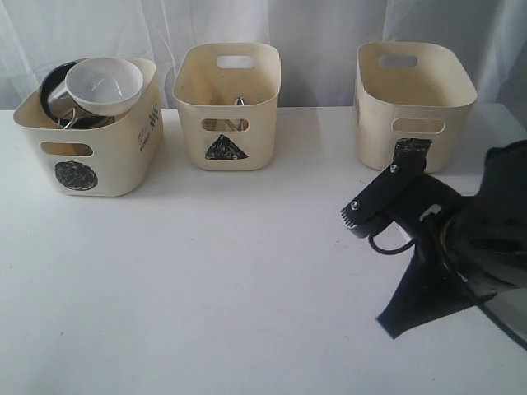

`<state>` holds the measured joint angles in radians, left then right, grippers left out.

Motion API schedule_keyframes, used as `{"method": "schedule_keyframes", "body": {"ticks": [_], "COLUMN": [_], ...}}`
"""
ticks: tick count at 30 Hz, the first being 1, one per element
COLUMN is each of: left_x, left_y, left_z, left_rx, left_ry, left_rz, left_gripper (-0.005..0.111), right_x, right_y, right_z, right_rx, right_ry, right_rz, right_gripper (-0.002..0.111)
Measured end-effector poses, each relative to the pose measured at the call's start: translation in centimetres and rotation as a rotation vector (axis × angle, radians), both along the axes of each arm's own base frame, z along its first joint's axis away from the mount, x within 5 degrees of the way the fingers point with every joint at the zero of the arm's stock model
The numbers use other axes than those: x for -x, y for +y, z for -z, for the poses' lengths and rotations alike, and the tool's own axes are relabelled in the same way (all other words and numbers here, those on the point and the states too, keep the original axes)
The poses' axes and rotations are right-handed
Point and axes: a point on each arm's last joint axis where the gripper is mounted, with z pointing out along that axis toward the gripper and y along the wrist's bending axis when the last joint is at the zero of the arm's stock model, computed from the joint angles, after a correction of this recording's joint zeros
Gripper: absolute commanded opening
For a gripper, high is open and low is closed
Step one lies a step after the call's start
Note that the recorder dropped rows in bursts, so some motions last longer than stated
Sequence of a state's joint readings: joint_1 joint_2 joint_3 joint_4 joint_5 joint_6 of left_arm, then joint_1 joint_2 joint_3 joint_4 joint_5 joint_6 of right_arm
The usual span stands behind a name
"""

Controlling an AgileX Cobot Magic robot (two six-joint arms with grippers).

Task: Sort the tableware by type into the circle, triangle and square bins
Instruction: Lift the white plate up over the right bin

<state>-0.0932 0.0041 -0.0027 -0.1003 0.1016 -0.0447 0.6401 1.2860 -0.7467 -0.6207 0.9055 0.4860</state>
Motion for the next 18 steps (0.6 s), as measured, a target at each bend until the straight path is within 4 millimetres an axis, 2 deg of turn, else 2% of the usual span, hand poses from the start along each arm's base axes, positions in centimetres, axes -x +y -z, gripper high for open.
{"method": "schedule_keyframes", "body": {"ticks": [10, 18], "left_x": [0.0, 0.0], "left_y": [0.0, 0.0], "left_z": [0.0, 0.0], "left_rx": [0.0, 0.0], "left_ry": [0.0, 0.0], "left_rz": [0.0, 0.0], "left_gripper": [0.0, 0.0], "right_x": [1.0, -0.6], "right_y": [-0.6, 0.3], "right_z": [-7.6, -12.6], "right_rx": [-0.199, -0.252], "right_ry": [-0.231, -0.393], "right_rz": [0.034, 0.008], "right_gripper": [0.0, 0.0]}}
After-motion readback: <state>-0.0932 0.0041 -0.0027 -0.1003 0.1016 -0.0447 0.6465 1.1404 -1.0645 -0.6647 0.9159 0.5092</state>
